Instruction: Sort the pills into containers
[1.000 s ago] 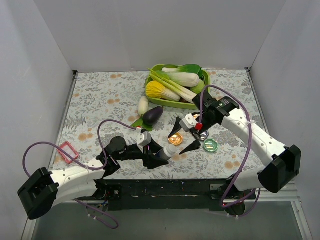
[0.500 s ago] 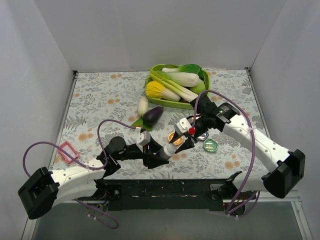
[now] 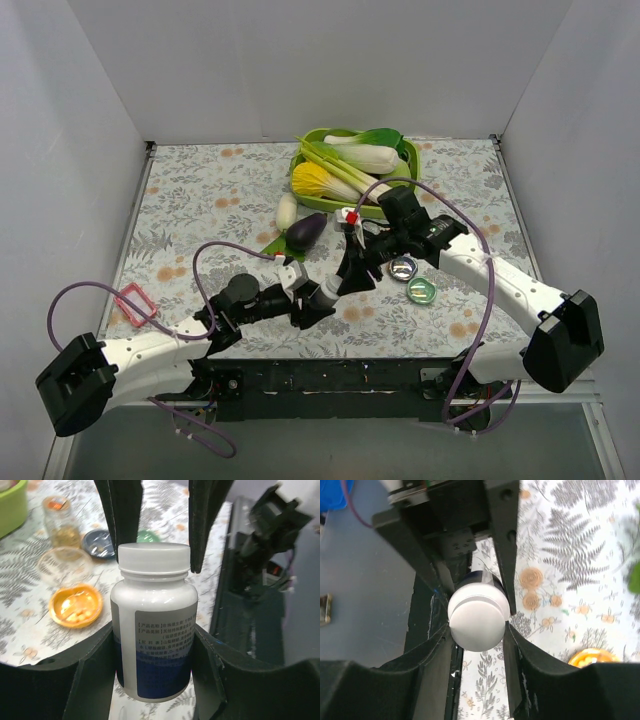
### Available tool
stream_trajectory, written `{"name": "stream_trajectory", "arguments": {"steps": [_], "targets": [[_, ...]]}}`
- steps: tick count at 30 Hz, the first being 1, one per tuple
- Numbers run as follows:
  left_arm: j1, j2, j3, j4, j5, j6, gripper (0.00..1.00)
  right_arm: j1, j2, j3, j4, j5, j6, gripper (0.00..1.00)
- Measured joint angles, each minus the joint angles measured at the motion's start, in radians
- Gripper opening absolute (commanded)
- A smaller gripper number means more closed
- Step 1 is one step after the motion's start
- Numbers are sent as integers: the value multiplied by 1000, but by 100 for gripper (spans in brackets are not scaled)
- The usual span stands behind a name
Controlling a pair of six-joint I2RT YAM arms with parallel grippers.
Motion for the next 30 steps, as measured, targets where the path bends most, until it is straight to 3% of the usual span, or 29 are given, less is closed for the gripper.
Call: {"name": "stream_trajectory", "arguments": {"steps": [2, 3, 6, 9, 15, 23, 29, 30], "targets": [[-5, 29, 6, -24, -56, 27, 0, -8, 12, -35, 71, 40, 126, 31], [-8, 45, 8, -29, -79, 39, 0, -11, 18, -49, 95, 59, 171, 50], [-13, 74, 8, -23, -124, 60, 0, -12, 25, -66, 127, 101, 241, 81], [-10, 76, 8, 17, -161, 62, 0, -11, 20, -65, 119, 82, 245, 93], [-3, 17, 2, 37, -138, 59, 0, -88, -28, -31, -7, 21, 43, 97], [-3, -104, -11, -28, 9, 34, 0, -118, -168, -22, -208, -78, -487, 97], [-3, -80, -11, -47, 124, -4, 0, -83, -82, 14, -307, -179, -721, 92], [-3, -72, -11, -46, 138, -10, 0, -65, -64, 24, -315, -184, -738, 87]]}}
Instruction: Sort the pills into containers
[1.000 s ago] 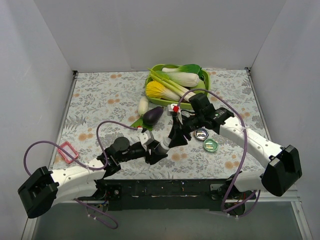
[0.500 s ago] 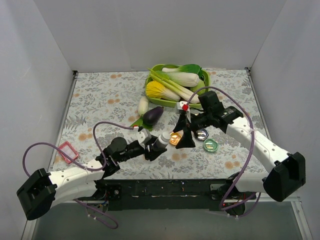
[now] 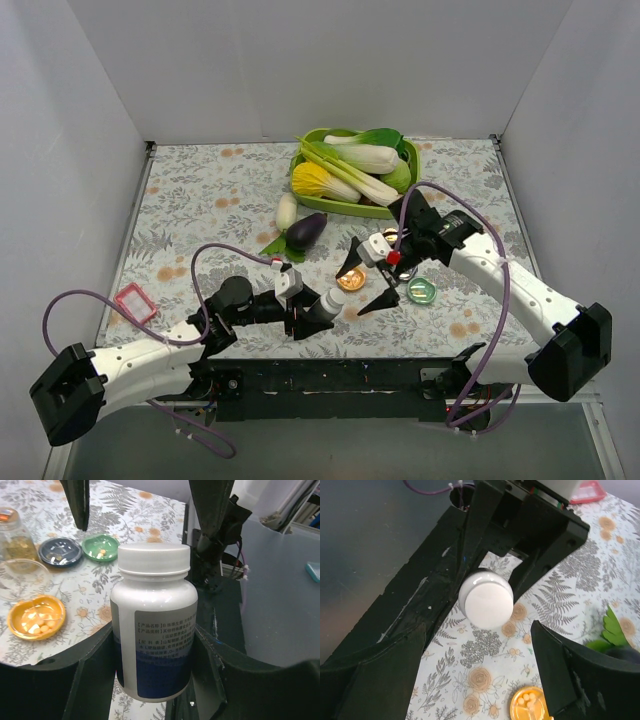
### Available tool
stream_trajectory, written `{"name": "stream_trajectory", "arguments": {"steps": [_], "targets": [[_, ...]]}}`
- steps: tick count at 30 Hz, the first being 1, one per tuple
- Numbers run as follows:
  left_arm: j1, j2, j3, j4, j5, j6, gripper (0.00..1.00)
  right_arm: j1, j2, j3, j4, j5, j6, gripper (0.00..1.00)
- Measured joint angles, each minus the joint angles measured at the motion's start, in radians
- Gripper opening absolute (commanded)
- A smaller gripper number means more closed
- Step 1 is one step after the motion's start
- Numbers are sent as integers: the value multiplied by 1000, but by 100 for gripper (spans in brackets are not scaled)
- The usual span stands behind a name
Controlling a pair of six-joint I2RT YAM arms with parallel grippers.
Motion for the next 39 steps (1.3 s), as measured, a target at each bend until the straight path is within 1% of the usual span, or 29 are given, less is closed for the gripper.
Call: {"name": "stream_trajectory", "arguments": {"steps": [2, 6, 11, 13, 17, 19, 20, 22, 23, 25, 26, 29, 31, 32, 33, 34, 35, 37, 38, 39], "targets": [[0, 14, 0, 2, 25, -11, 0, 35, 29, 19, -16, -4, -22, 82], [0, 38, 2, 16, 56, -27, 0, 85, 58, 55, -29, 1, -25, 68], [0, 53, 3, 31, 74, -35, 0, 115, 59, 58, -23, 40, 13, 57], [0, 53, 3, 34, 78, -37, 0, 121, 59, 58, -16, 58, 27, 54], [0, 53, 3, 40, 80, -41, 0, 128, 59, 58, 5, 95, 63, 45], [0, 53, 3, 39, 80, -44, 0, 130, 59, 58, 18, 106, 87, 41], [0, 53, 3, 38, 79, -45, 0, 130, 59, 58, 25, 111, 103, 37], [0, 52, 3, 38, 71, -46, 0, 132, 58, 56, 43, 115, 141, 34], [0, 51, 3, 37, 59, -46, 0, 132, 57, 54, 57, 121, 172, 25], [0, 50, 3, 32, 32, -42, 0, 131, 50, 42, 106, 143, 272, 17], [0, 49, 3, 24, 5, -36, 0, 130, 49, 37, 130, 160, 324, 10], [-3, 43, 3, -3, -93, -14, 0, 122, 61, 19, 226, 217, 539, 8], [-5, 46, -1, -17, -165, 0, 0, 101, 64, -28, 338, 249, 717, 8], [-6, 53, -2, -22, -203, 8, 0, 86, 65, -60, 400, 257, 805, 9], [-8, 67, -2, -22, -236, 16, 0, 70, 69, -88, 454, 261, 880, 14], [-10, 83, -2, -18, -262, 23, 0, 56, 77, -108, 496, 262, 947, 22], [-11, 100, -2, -11, -283, 28, 0, 45, 89, -120, 528, 262, 1000, 42], [-12, 130, -2, 7, -312, 35, 0, 33, 116, -123, 562, 264, 1067, 61], [-12, 137, -2, 13, -320, 37, 0, 29, 124, -122, 571, 263, 1083, 82], [-12, 140, -2, 19, -326, 39, 0, 25, 127, -119, 569, 260, 1093, 89]]}}
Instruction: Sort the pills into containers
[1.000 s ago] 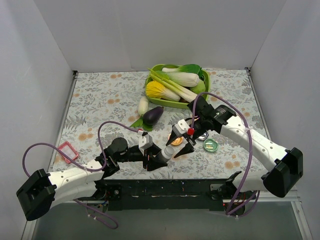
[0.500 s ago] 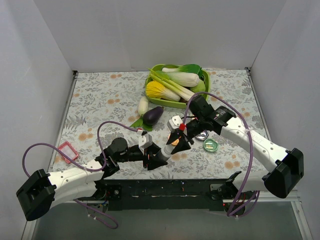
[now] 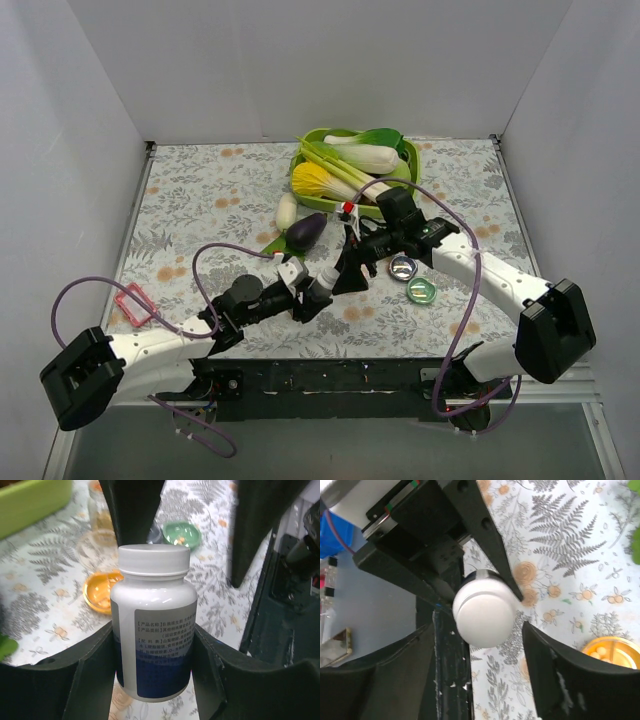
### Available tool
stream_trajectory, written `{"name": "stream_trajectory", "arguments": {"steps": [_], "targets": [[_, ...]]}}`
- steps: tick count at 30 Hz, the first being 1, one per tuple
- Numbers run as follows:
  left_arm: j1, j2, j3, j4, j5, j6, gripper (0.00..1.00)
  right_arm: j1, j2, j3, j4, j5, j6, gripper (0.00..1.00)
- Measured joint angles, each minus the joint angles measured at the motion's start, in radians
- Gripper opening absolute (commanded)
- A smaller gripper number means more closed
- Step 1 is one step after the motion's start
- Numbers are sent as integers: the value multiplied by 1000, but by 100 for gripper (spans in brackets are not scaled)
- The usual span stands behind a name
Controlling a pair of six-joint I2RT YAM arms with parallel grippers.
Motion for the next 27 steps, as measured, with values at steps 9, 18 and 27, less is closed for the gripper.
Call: {"name": "stream_trajectory", "arguments": {"steps": [9, 18, 27], "targets": [[12, -146, -77, 69, 25, -14, 0, -92, -84, 61, -154, -105, -256, 97], [12, -252, -96, 17, 172, -65, 0, -114, -203, 103, -356, -122, -736, 98], [12, -250, -95, 4, 298, -128, 0, -113, -159, 113, -577, -280, -1156, 98]]}}
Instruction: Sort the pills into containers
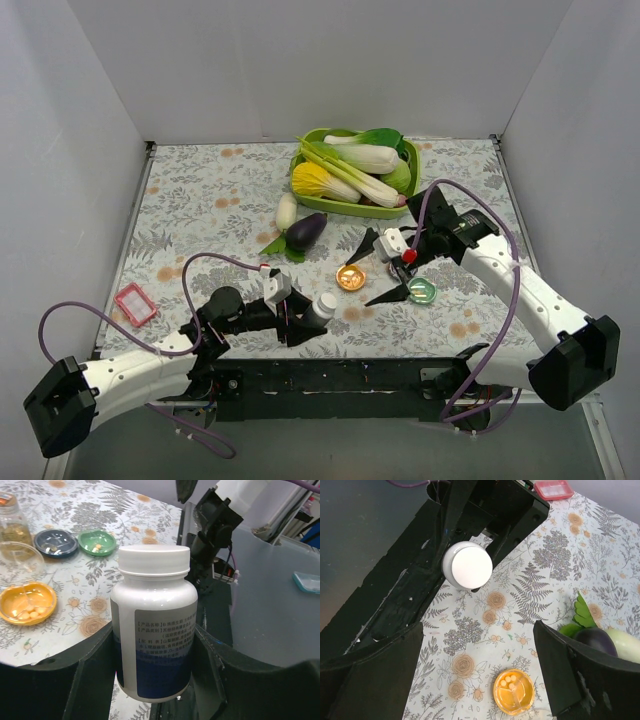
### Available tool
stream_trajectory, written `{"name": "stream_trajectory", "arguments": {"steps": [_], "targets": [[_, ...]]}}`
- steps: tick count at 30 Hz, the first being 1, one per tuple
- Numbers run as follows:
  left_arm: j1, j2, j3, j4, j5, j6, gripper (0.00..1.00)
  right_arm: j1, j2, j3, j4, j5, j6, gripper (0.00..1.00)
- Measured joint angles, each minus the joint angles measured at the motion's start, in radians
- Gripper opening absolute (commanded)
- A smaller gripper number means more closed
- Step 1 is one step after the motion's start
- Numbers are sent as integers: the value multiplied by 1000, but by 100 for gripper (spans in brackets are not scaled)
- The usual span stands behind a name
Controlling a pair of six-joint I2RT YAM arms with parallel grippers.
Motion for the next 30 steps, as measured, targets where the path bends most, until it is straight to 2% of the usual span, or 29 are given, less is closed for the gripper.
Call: {"name": "stream_trajectory", "arguments": {"steps": [4, 11, 30], "targets": [[0, 34, 8, 8, 56, -22, 0, 19, 21, 0, -48, 5, -97, 97], [0, 91, 15, 34, 114, -50, 0, 56, 39, 10, -108, 28, -174, 96], [0, 153, 16, 110, 169, -95, 0, 124, 49, 34, -141, 68, -203, 95]]}}
